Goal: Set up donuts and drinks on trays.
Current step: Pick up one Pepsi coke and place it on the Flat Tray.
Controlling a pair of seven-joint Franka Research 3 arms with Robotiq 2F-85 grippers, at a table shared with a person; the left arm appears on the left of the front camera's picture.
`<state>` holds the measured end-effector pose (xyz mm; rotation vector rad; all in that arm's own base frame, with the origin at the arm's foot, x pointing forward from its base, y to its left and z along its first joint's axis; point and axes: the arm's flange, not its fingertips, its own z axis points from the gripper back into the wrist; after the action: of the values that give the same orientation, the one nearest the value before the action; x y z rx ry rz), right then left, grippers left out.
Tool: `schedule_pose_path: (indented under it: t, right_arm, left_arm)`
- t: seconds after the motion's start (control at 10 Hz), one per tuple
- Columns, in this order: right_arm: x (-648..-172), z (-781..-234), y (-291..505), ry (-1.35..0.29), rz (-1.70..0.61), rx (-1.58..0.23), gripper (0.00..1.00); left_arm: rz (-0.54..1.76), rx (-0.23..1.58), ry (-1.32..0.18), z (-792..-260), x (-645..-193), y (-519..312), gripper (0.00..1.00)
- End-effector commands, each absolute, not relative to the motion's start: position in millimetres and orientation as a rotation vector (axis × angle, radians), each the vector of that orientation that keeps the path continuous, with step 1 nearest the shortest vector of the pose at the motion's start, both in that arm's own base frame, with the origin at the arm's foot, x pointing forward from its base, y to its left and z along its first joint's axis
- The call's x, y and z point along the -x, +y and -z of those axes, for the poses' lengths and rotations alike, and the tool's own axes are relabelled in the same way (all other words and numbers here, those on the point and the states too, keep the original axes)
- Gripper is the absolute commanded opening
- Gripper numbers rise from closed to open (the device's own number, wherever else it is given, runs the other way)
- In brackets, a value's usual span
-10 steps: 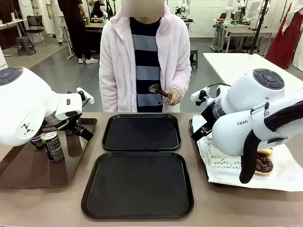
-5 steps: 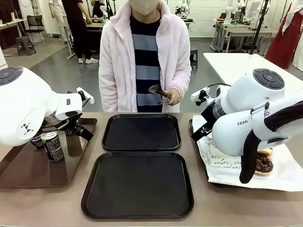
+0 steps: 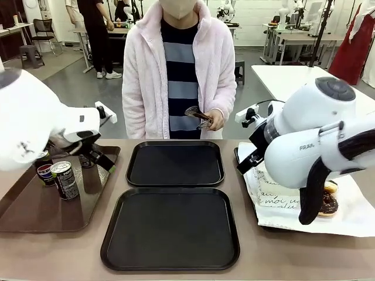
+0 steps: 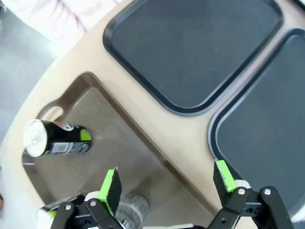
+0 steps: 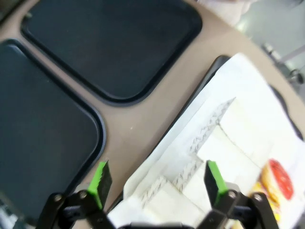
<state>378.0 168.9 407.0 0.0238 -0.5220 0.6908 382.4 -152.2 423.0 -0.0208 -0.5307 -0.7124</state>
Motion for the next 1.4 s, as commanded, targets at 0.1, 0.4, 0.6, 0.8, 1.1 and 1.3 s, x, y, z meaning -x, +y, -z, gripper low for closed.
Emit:
schedule_pose_path:
  t: [0.1,0.4,0.6,0.8,1.1,1.3]
  right_arm:
    - [-260,-440,112,-0.294,-0.787,0.109,1.0]
    - [-227,-427,89,-0.205,-0.865,0.167,1.0]
    - [-281,-485,119,-0.189,-0.807,0.152,1.0]
    - [-281,-485,119,-0.189,-0.807,0.152,1.0]
    - [-286,-486,93,-0.196,-0.752,-0.132,1.0]
    - [-300,-488,29,-0.271,-0.576,-0.521,1.0]
  left_arm:
    - [0.863,-0.033,-0.387,-453,-281,-98,1.0]
    - [0.871,-0.018,-0.332,-447,-257,-87,1.0]
    - [0.857,0.003,-0.326,-499,-304,-110,1.0]
    - [0.857,0.003,-0.326,-499,-304,-110,1.0]
    - [0.761,0.152,-0.353,-499,-304,-92,1.0]
    - [0.477,0.464,-0.347,-506,-314,-45,1.0]
